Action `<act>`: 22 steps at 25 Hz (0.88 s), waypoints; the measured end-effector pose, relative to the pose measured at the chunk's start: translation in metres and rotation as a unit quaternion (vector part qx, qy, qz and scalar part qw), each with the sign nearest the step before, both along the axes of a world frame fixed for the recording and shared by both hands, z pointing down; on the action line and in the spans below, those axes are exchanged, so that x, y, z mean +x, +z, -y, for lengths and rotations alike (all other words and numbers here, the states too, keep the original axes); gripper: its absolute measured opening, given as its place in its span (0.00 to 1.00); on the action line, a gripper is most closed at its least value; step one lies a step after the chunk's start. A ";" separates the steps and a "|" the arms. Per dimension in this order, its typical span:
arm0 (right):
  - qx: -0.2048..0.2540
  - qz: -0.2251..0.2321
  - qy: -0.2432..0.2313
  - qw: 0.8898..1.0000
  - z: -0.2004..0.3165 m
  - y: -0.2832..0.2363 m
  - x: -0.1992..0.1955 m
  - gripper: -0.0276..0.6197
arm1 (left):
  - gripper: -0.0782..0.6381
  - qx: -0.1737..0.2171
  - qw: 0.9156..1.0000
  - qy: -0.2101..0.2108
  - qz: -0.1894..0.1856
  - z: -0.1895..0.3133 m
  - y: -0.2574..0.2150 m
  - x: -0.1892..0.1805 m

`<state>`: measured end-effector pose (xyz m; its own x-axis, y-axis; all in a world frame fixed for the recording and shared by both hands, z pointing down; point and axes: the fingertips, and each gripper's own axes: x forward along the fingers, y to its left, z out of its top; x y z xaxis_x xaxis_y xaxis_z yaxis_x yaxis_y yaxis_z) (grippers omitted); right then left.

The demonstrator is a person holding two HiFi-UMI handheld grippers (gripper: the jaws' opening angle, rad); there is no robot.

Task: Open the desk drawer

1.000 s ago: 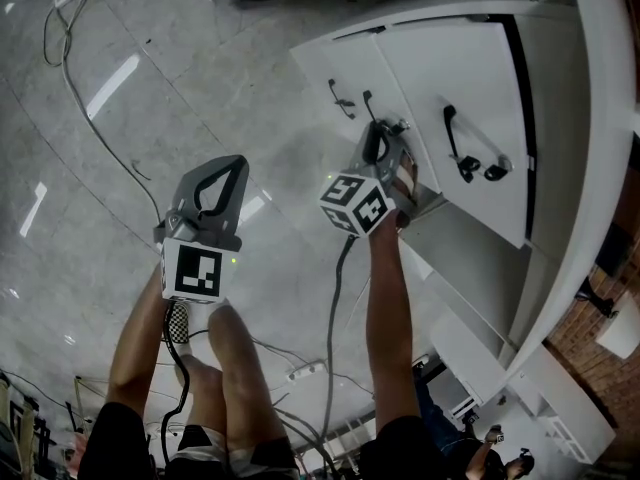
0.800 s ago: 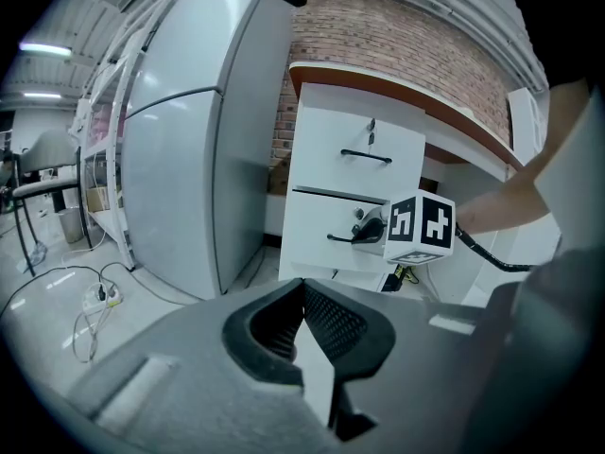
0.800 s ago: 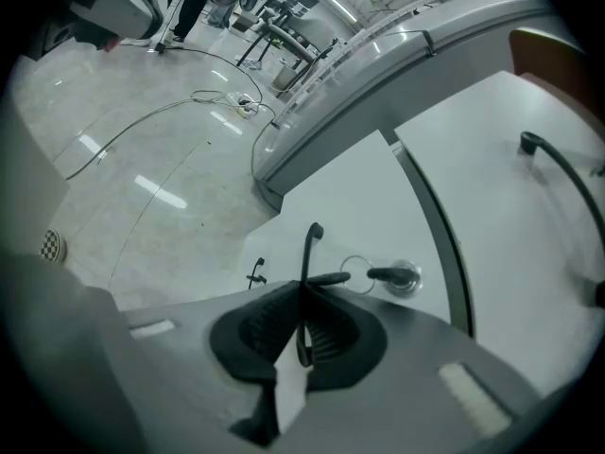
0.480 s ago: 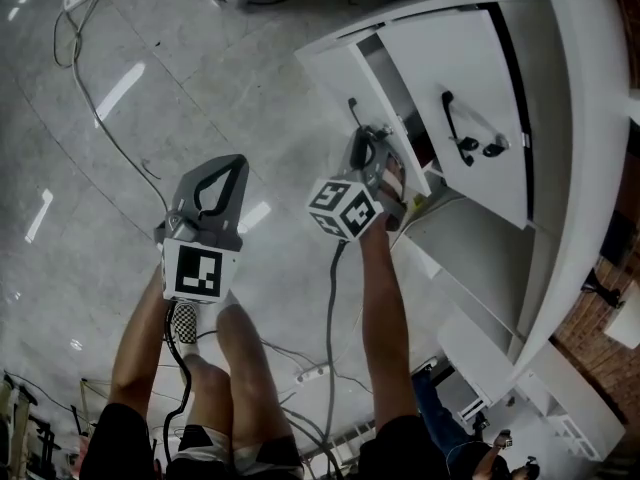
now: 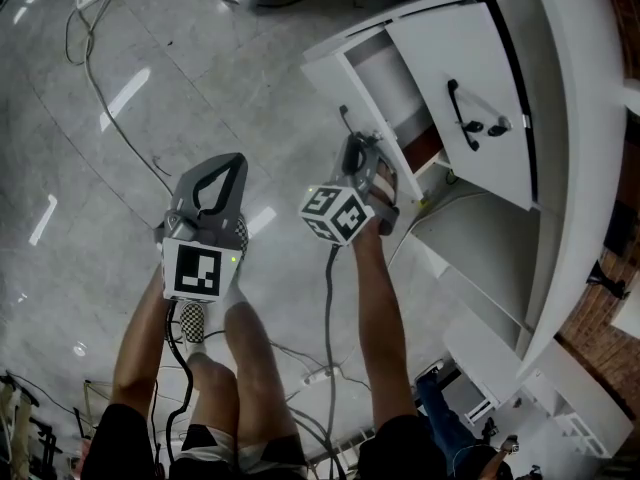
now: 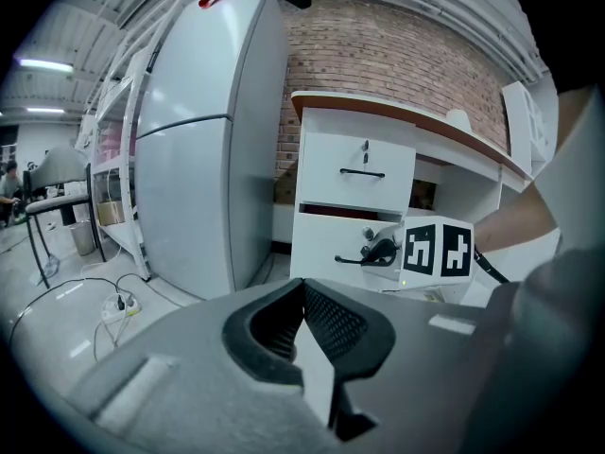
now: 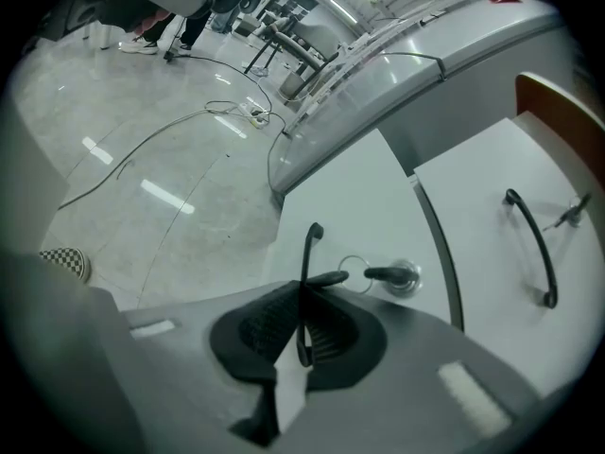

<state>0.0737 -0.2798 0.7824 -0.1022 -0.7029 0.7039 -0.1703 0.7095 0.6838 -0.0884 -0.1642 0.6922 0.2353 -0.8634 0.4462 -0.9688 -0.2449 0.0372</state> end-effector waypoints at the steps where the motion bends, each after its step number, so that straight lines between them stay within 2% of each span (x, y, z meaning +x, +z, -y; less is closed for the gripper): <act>1: 0.000 0.000 0.000 1.000 -0.004 0.000 -0.001 0.07 | 0.12 0.002 1.000 0.000 0.001 -0.003 -0.001 -0.001; 9: 0.003 -0.001 -0.004 1.000 -0.033 0.000 -0.012 0.07 | 0.12 0.007 1.000 0.000 0.008 -0.025 -0.005 -0.010; 22: 0.001 0.002 -0.008 1.000 -0.070 0.001 -0.023 0.07 | 0.12 -0.006 1.000 -0.007 0.013 -0.065 -0.009 -0.017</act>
<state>0.0507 -0.2101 0.7832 -0.1151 -0.7028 0.7021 -0.1618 0.7106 0.6848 -0.1058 -0.0990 0.6834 0.2106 -0.8609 0.4632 -0.9730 -0.2302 0.0147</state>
